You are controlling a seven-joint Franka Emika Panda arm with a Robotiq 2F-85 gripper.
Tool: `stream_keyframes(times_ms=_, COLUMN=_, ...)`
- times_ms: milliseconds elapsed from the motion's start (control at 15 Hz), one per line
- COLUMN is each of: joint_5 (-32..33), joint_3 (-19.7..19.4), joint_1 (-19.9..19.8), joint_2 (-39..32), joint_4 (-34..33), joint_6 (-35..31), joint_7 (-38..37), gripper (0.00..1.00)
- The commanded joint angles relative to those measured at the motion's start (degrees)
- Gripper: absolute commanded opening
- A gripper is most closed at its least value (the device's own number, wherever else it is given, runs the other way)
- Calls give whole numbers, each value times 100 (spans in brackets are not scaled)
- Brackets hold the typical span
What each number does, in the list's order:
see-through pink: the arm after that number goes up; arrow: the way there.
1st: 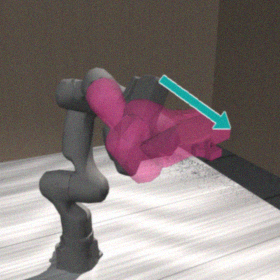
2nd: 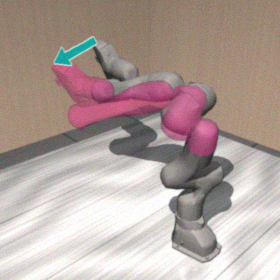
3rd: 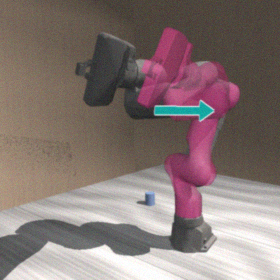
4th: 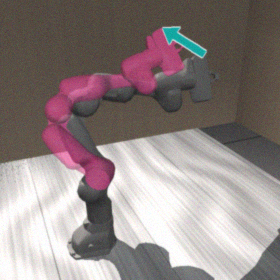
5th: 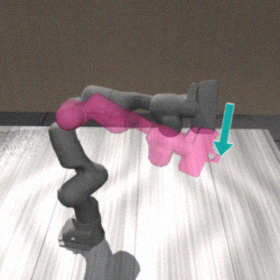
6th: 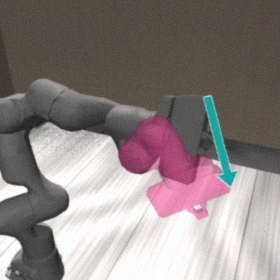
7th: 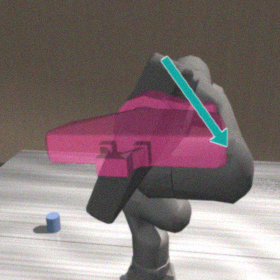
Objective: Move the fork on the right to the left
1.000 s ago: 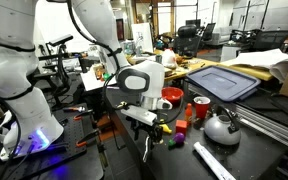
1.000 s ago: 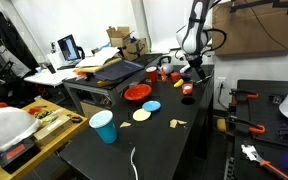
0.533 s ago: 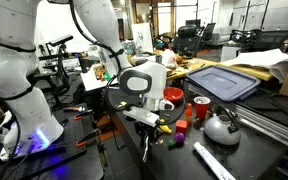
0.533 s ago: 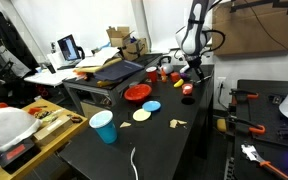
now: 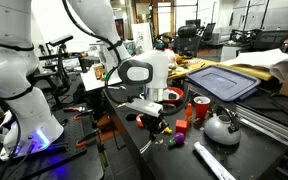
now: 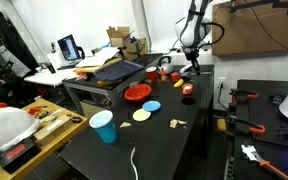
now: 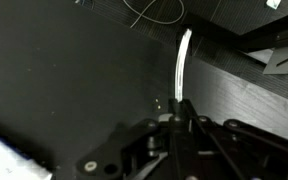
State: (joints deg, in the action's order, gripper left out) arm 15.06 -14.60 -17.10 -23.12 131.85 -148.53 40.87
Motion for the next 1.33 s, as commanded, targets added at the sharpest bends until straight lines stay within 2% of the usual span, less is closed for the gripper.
stream_keyframes(times_ms=0, joint_5=110, joint_3=-76, joint_1=-3, joint_2=815, joint_4=65, joint_6=391, joint_7=-377, gripper=1)
stream_keyframes(times_ms=333, joint_5=-242, joint_3=138, joint_1=41, joint_2=1475, joint_4=35, joint_6=1055, joint_7=-284, gripper=1)
stream_keyframes(times_ms=667, joint_5=-649, joint_3=388, joint_1=259, joint_2=1638, joint_4=-9, joint_6=1575, joint_7=-414, gripper=1)
stream_keyframes(times_ms=1267, joint_5=-670, joint_3=771, joint_1=758, joint_2=1667, joint_4=112, joint_6=1937, joint_7=-1638, gripper=1)
